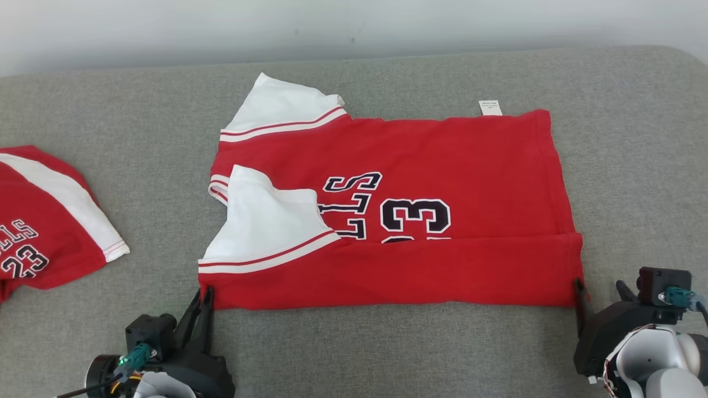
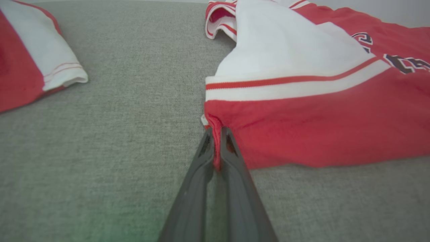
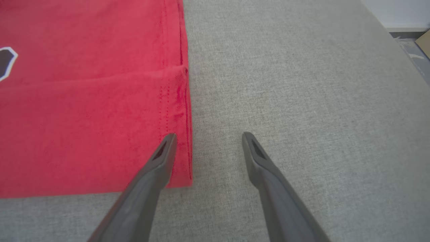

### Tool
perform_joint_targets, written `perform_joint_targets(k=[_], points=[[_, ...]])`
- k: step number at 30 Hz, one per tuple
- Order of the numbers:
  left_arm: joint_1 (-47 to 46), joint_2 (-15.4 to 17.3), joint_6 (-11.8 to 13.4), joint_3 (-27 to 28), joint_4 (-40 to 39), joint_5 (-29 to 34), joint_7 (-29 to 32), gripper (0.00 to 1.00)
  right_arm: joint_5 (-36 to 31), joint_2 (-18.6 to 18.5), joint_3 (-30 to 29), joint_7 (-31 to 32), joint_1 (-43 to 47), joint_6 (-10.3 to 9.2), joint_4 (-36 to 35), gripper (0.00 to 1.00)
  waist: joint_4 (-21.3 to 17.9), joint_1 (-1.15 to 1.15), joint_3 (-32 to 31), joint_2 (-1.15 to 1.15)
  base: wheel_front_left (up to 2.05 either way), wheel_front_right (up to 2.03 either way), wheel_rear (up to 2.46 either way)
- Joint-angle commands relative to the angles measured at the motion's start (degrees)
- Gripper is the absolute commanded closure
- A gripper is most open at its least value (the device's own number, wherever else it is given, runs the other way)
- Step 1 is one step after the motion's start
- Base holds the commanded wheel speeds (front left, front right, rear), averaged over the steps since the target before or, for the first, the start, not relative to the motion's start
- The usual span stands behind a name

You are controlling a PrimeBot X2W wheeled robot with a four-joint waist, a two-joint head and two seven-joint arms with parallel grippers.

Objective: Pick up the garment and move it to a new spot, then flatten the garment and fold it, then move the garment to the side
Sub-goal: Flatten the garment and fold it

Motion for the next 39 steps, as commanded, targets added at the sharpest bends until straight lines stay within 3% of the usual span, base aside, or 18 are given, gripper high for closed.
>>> perform_joint_targets(k=[1, 7, 8, 10, 17, 26, 32, 39], points=[[1.65, 0.16, -0.18, -0.22, 0.89, -0.37, 0.49, 1.00, -0.22, 0.12, 0.29, 0.27, -0.28, 0.05, 0.56, 0.00, 0.30, 0.00, 0.25, 0.00, 0.00, 0.00, 0.00], [1.52, -0.36, -0.17, -0.91, 0.91, -0.78, 0.14, 1.00, 0.85, 0.22, 2.08, 3.65, -0.50, 0.06, 5.99, 0.00, 1.36, 0.00, 0.69, 0.00, 0.00, 0.00, 0.00], [1.48, -0.40, -0.13, -0.88, 0.79, -0.85, 0.00, 1.00, 1.37, 0.31, 2.48, 3.94, -0.53, 0.11, 6.39, 0.38, 1.46, 0.00, 0.66, 0.00, 0.00, 0.00, 0.00], [1.66, -0.50, -0.57, -0.80, 0.54, -1.34, -0.03, 1.00, 1.84, 0.35, 3.18, 4.41, -0.47, 0.11, 6.71, 1.00, 1.57, 0.00, 0.51, 0.00, 0.00, 0.00, 0.00], [4.26, -0.28, -3.31, -1.07, -0.62, -4.34, 2.30, 1.00, 2.31, 0.20, 2.57, 4.72, 0.74, 0.10, 5.32, 1.00, 1.79, 0.00, -1.15, 0.00, 0.00, 0.00, 0.00], [12.09, 2.76, -5.86, -1.16, -9.15, -11.50, 7.17, 1.00, 2.78, 0.07, 0.29, 7.17, 7.08, 0.04, -4.08, 1.00, 2.08, 0.00, -4.81, 0.00, 0.00, 0.00, 0.00], [18.68, 5.74, -5.23, -0.64, -17.64, -14.34, 11.41, 1.00, 3.94, 0.06, -0.29, 10.28, 10.67, 0.04, -8.26, 1.00, 1.76, 0.00, -5.86, 0.00, 0.00, 0.00, 0.00], [22.81, 7.08, -2.42, -0.64, -24.51, -14.11, 13.52, 1.00, 5.82, 0.02, -1.12, 12.48, 14.91, 0.04, -9.34, 1.00, 2.71, 0.00, -6.27, 0.00, 0.00, 0.00, 0.00]])
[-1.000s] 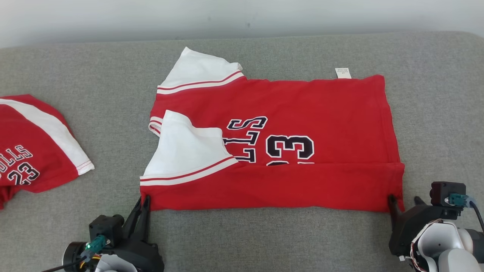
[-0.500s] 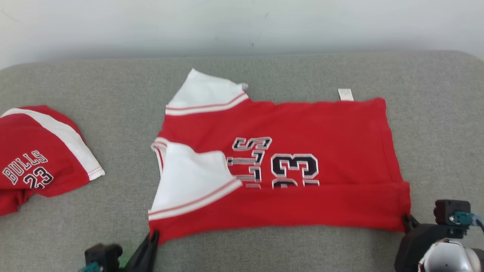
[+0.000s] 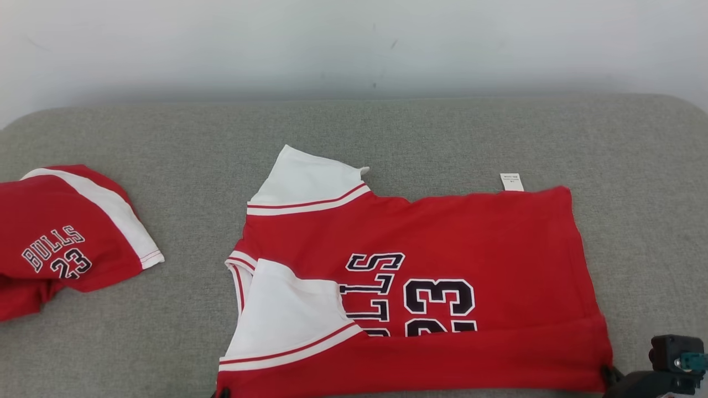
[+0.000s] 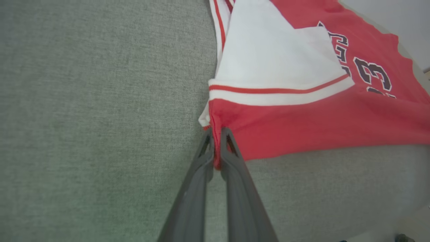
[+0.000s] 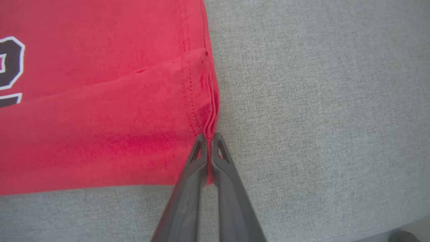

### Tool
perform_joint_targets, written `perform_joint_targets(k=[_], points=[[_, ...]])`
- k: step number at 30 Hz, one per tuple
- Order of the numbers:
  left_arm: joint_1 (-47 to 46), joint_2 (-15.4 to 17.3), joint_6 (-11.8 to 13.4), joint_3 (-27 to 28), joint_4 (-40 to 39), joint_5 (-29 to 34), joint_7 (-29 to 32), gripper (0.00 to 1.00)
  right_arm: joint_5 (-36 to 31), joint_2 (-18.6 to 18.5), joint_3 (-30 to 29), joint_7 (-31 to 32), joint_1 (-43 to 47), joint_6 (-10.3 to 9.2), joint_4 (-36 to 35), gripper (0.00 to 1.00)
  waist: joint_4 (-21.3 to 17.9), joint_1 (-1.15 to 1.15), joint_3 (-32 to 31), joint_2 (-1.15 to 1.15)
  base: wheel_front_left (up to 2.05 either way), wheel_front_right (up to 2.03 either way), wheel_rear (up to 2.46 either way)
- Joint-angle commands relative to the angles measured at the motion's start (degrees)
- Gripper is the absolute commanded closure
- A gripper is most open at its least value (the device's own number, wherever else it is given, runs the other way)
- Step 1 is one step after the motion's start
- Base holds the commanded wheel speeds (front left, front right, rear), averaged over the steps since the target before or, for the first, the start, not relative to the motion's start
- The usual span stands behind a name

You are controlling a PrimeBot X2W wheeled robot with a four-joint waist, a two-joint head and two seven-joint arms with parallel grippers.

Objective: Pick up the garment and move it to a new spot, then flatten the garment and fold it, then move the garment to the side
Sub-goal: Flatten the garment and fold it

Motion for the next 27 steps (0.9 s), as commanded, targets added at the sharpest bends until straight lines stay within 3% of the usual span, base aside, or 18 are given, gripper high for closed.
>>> perform_joint_targets(k=[1, 4, 5, 6, 7, 8, 15, 20, 24, 27], points=[[1.08, 0.12, 0.38, -0.13, -0.50, 0.36, 0.19, 1.00, 0.30, -0.07, -0.07, 0.32, 0.98, 0.03, -0.06, 1.00, 0.18, 0.00, -0.12, 0.00, 0.00, 0.00, 0.00], [1.30, 0.26, 0.96, -0.27, -0.49, 0.75, 0.25, 1.00, 1.50, -0.05, 1.00, 0.90, 2.04, 0.03, 0.69, 1.00, 0.15, 0.00, -0.34, 0.00, 0.00, 0.00, 0.00], [1.46, 0.30, 1.07, -0.36, -0.25, 0.54, 0.59, 1.00, 1.70, -0.05, 1.44, 0.80, 2.30, 0.03, 0.82, 0.84, 0.07, 0.00, -0.46, 0.00, 0.00, 0.00, 0.00], [1.65, 0.34, 1.06, -0.46, -0.11, 0.40, 0.71, 1.00, 2.02, -0.04, 1.86, 0.87, 2.56, 0.03, 1.07, 0.52, -0.02, 0.00, -0.60, 0.00, 0.00, 0.00, 0.00], [1.77, 0.49, 1.28, -0.35, -0.17, 0.67, 0.27, 0.53, 2.03, -0.05, 1.96, 0.92, 2.71, 0.03, 1.21, 0.00, -0.08, 0.00, -0.74, 0.00, 0.00, 0.00, 0.00], [1.91, 0.31, 1.42, 0.00, -0.17, 0.20, 0.03, 0.00, 2.09, -0.06, 2.10, 0.38, 2.78, 0.03, 1.05, 0.00, -0.14, 0.00, -0.93, 0.00, 0.00, 0.00, 0.00], [0.98, 1.29, 1.42, 2.46, -3.16, -1.69, -1.22, 0.00, 2.53, -1.34, 2.44, -0.41, 1.41, 0.03, -2.98, 0.00, -0.64, 0.00, -1.31, 0.00, 0.00, 0.00, 0.00], [-5.36, 1.72, 2.01, 4.68, -5.55, -0.97, -2.86, 0.00, 3.13, -4.15, 3.52, 1.10, -3.25, 0.03, -8.97, 0.00, -1.24, 0.00, 0.56, 0.00, 0.00, 0.00, 0.00], [-11.59, 1.81, 0.97, 4.65, -5.33, 1.15, -5.15, 0.00, 2.20, -2.66, 2.37, 0.12, -9.61, 0.03, -10.16, 0.00, -2.22, 0.00, 3.00, 0.00, 0.00, 0.00, 0.00], [-19.53, 1.51, 0.50, 3.10, -2.23, 4.43, -6.49, 0.00, 2.74, -1.00, 4.73, -1.47, -16.20, 0.04, -7.46, 0.00, -3.66, 0.00, 6.34, 0.00, 0.00, 0.00, 0.00]])
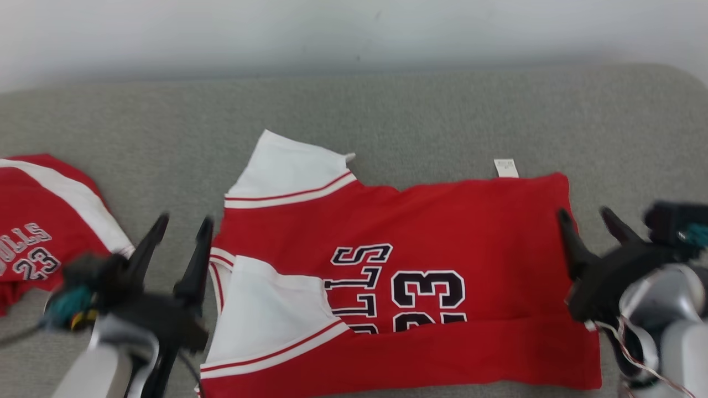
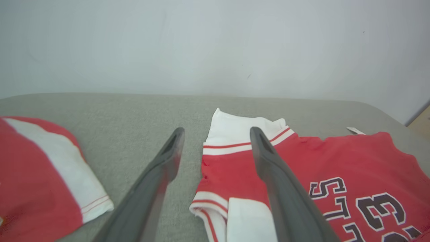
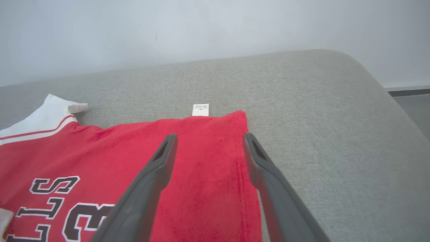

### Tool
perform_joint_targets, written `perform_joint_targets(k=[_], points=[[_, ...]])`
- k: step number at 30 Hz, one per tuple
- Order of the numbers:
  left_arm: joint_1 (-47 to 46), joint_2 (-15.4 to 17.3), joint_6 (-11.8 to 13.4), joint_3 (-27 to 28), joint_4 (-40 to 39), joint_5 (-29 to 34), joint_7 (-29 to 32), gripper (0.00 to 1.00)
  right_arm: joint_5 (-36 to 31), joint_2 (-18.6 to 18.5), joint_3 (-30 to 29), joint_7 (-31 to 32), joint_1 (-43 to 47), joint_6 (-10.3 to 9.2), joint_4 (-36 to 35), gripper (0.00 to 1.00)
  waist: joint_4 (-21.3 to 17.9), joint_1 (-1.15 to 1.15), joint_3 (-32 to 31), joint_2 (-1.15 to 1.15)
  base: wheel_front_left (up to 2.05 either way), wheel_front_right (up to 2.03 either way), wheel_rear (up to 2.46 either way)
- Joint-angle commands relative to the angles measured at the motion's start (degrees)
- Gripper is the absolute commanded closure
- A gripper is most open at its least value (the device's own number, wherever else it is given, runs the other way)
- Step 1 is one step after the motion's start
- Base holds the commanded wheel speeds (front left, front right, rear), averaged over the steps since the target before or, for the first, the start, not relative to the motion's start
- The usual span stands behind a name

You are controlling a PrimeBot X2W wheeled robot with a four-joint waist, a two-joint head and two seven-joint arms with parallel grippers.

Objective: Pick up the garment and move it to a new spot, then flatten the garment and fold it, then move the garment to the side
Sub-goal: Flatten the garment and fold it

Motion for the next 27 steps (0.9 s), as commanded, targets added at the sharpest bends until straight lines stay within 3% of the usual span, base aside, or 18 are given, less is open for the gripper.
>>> perform_joint_targets(k=[1, 6, 14, 22, 27], points=[[-2.41, -0.52, -0.62, -0.71, 1.20, 0.79, 0.15, 0.00, 0.09, 0.30, 0.66, -0.58, -1.22, 0.03, 0.89, 0.00, -2.16, -0.01, 4.18, -0.01, 0.00, 0.00, 0.00], [-17.74, 1.21, -2.82, -4.89, 10.46, 5.06, 3.41, 0.00, -2.30, 0.84, 5.29, -2.37, -10.00, 0.03, 5.35, 0.00, -4.79, -0.01, 10.81, -0.01, 0.00, 0.00, 0.00], [-34.49, 1.52, -3.45, -7.61, 24.03, 6.71, 13.13, 0.00, -3.72, 1.01, 7.74, -4.53, -16.14, 0.04, 5.78, 0.00, -9.12, -0.01, 18.55, -0.01, 0.00, 0.00, 0.00], [-41.07, 2.69, -2.96, -8.31, 29.87, 7.09, 18.72, 0.00, -4.34, 0.95, 5.92, -5.02, -14.17, 0.04, 3.59, 0.00, -10.81, -0.01, 20.55, -0.01, 0.00, 0.00, 0.00], [-41.96, 4.11, -0.38, -8.21, 32.25, 8.01, 21.13, 0.00, -4.50, 1.01, 5.56, -5.11, -13.28, 0.04, 2.94, 0.00, -11.12, -0.01, 20.05, -0.01, 0.00, 0.00, 0.00]])
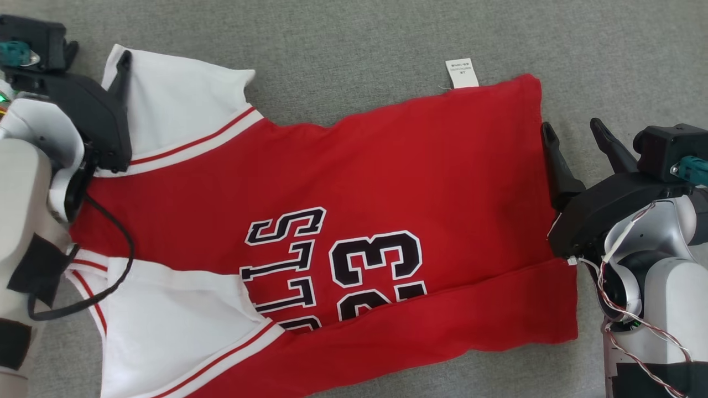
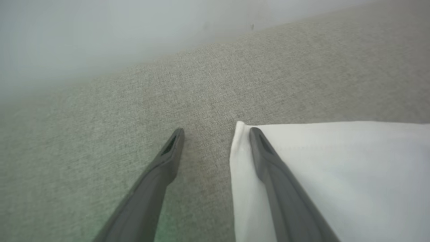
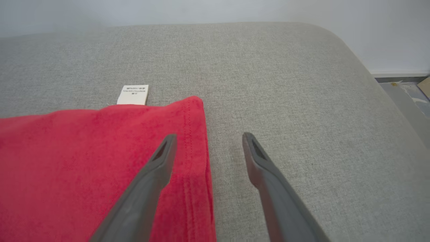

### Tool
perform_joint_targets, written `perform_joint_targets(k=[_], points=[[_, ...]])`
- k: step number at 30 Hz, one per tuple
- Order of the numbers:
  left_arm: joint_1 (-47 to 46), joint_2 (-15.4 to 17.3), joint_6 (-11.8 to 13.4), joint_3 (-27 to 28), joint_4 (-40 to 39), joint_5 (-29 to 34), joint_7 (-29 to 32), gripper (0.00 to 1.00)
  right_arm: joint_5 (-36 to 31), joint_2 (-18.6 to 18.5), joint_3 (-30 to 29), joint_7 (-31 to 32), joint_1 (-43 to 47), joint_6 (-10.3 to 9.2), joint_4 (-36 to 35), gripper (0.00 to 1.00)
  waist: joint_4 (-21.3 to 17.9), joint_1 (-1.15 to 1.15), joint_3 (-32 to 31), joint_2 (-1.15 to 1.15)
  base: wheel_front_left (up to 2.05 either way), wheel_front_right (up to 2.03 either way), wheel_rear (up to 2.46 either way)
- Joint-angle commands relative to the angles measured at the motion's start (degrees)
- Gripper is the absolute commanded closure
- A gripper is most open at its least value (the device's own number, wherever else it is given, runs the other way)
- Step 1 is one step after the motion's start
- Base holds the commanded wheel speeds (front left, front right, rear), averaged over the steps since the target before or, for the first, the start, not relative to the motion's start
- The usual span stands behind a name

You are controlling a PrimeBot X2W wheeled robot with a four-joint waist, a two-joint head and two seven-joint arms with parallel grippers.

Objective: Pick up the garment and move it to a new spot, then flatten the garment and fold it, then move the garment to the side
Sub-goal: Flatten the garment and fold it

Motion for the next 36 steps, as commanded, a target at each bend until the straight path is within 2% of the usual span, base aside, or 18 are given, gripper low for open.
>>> perform_joint_targets(k=[1, 2, 5, 6, 10, 13, 14, 15, 16, 17, 25, 30, 36], points=[[0.80, 0.15, 0.36, -0.24, 1.34, 0.11, 1.34, 0.00, -0.31, 0.16, 0.03, -0.11, 0.52, 0.04, -0.29, 0.00, -0.15, 0.00, -0.01, -0.01, 0.00, 0.00, 0.00], [0.74, 0.08, 0.39, -0.27, 1.48, -0.14, 1.77, 0.03, -0.30, 0.17, 0.09, -0.08, 0.56, 0.05, -0.27, 0.00, -0.15, 0.00, -0.03, -0.01, 0.00, 0.00, 0.00], [0.82, 0.01, 0.17, -0.78, 1.50, -0.47, 3.09, 0.31, -0.03, 0.23, 0.40, 0.10, 0.65, 0.05, 0.05, 0.00, -0.11, 0.00, -0.05, -0.01, 0.00, 0.00, 0.00], [0.91, 0.05, 0.14, -0.92, 1.46, -0.40, 3.49, 0.38, 0.05, 0.23, 0.43, 0.19, 0.67, 0.04, 0.08, 0.00, -0.13, 0.00, -0.05, -0.01, 0.00, 0.00, 0.00], [1.15, 0.47, 0.34, -1.01, 1.07, -0.79, 4.00, 0.50, 0.06, 0.23, 0.75, 0.34, 0.44, 0.05, 0.30, 0.00, -0.51, 0.00, 0.20, -0.01, 0.00, 0.00, 0.00], [0.99, 0.74, 0.16, -1.07, 0.85, -0.92, 4.04, 0.53, 0.00, 0.25, 0.95, 0.44, 0.01, 0.05, 0.49, 0.00, -0.80, 0.00, 0.42, -0.01, 0.00, 0.00, 0.00], [0.97, 0.78, 0.02, -1.16, 0.80, -1.04, 4.34, 0.58, -0.08, 0.25, 0.96, 0.54, -0.24, 0.05, 0.60, 0.00, -0.90, 0.00, 0.55, -0.01, 0.00, 0.00, 0.00], [0.96, 0.79, -0.09, -1.23, 0.67, -1.14, 4.51, 0.64, -0.18, 0.25, 1.00, 0.71, -0.64, 0.05, 0.73, 0.00, -0.97, 0.00, 0.72, -0.01, 0.00, 0.00, 0.00], [0.97, 0.67, -0.15, -1.34, 0.56, -1.42, 4.97, 0.76, -0.31, 0.19, 1.13, 0.85, -1.09, 0.05, 0.89, 0.00, -1.01, 0.00, 0.87, -0.01, 0.00, 0.00, 0.00], [1.05, 0.59, -0.51, -1.65, 0.55, -1.67, 5.72, 1.00, -0.41, 0.02, 1.43, 1.03, -1.44, 0.05, 1.11, 0.00, -1.03, 0.00, 0.98, -0.01, 0.00, 0.00, 0.00], [2.13, 0.70, -2.39, -2.72, -1.21, -4.88, 11.25, 1.00, 0.62, -2.38, 3.11, 6.95, -8.13, 0.05, 3.59, 0.00, -0.37, 0.00, 1.32, -0.01, 0.00, 0.00, 0.00], [2.71, 0.97, -2.59, -3.11, -3.00, -6.00, 12.64, 1.00, 2.07, -4.90, 3.42, 14.78, -14.30, 0.05, 7.87, 0.00, 0.36, 0.00, 1.39, -0.01, 0.00, 0.00, 0.00], [3.46, 1.31, -2.65, -3.39, -4.50, -6.83, 13.78, 1.00, 2.81, -7.92, 6.88, 23.89, -19.54, 0.05, 11.99, 0.00, 1.24, 0.00, 1.29, -0.01, 0.00, 0.00, 0.00]])
